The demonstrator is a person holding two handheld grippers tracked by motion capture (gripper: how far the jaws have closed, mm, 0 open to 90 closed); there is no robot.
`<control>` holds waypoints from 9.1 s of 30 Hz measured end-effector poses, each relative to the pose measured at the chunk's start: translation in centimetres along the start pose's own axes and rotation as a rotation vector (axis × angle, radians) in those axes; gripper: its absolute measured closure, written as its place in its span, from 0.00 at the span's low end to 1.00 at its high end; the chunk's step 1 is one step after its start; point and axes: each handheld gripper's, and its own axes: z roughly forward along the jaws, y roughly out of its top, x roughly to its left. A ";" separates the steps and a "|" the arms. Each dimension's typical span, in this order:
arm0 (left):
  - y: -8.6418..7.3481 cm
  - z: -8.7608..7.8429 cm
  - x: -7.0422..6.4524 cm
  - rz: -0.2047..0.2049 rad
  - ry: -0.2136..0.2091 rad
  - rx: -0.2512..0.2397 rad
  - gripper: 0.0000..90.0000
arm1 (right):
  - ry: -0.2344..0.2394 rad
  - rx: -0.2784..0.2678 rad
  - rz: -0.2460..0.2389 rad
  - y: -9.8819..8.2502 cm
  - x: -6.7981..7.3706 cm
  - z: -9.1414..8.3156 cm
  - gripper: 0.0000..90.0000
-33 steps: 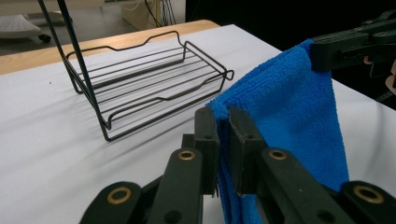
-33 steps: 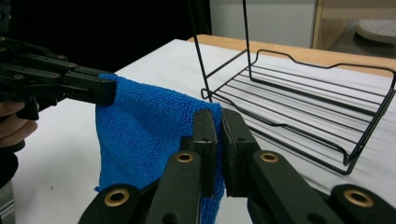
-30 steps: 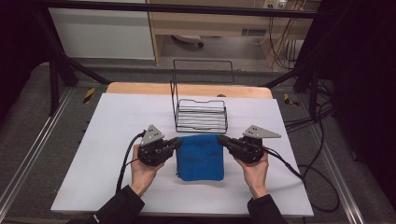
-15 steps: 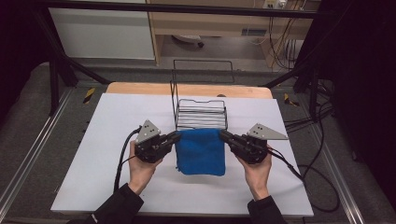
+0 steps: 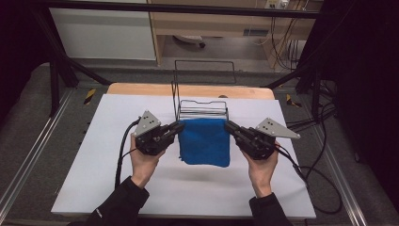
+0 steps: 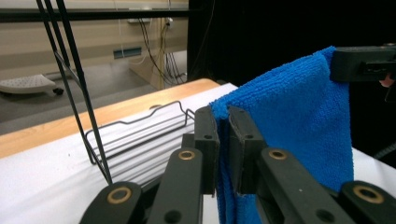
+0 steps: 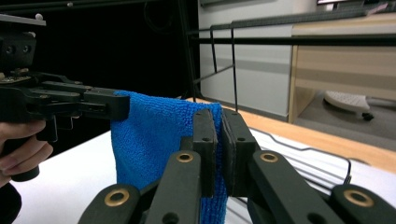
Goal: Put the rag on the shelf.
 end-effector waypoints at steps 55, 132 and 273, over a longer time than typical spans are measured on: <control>11.1 -0.3 1.9 0.006 0.063 -0.220 0.92 | -0.090 -0.222 -0.100 11.1 0.6 2.1 0.95; 18.3 6.2 8.0 0.001 0.149 -0.254 0.92 | -0.167 -0.198 -0.069 17.7 -6.1 10.0 0.95; 6.0 7.2 5.8 0.060 -0.023 0.238 0.99 | 0.031 0.213 -0.004 5.1 -6.3 7.2 0.97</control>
